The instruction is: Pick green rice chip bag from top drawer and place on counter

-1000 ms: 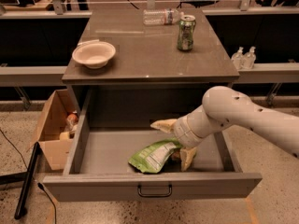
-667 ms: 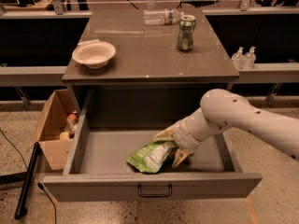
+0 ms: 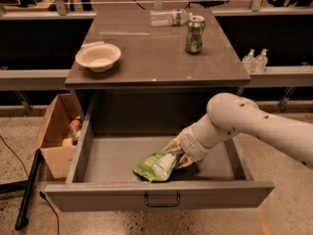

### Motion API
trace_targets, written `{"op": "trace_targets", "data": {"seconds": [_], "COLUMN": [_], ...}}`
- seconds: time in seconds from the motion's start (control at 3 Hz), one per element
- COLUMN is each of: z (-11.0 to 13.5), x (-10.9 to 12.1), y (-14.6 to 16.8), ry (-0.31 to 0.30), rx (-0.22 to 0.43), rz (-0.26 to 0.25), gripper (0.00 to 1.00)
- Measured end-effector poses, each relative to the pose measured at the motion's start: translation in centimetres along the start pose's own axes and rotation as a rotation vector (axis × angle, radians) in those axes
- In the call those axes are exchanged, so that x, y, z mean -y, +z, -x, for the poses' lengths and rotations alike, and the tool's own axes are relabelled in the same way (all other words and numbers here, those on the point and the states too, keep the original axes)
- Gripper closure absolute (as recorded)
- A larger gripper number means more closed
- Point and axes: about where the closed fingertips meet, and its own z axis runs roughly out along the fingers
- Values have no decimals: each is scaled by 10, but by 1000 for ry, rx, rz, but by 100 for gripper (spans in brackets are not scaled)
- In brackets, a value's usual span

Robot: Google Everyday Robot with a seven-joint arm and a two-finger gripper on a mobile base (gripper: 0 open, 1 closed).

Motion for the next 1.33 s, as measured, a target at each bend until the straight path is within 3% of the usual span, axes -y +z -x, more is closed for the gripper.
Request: {"op": "trace_targets", "data": {"seconds": [0.33, 0.67, 1.0, 1.33], "z": [-5, -13, -20, -20], "x": [1, 8, 22, 40], "y": [-6, -19, -61, -132], "ry": [13, 63, 128, 178], "rx": [-13, -32, -77, -141], "rz": [6, -20, -74, -135], "gripper": [100, 100, 100, 100]}}
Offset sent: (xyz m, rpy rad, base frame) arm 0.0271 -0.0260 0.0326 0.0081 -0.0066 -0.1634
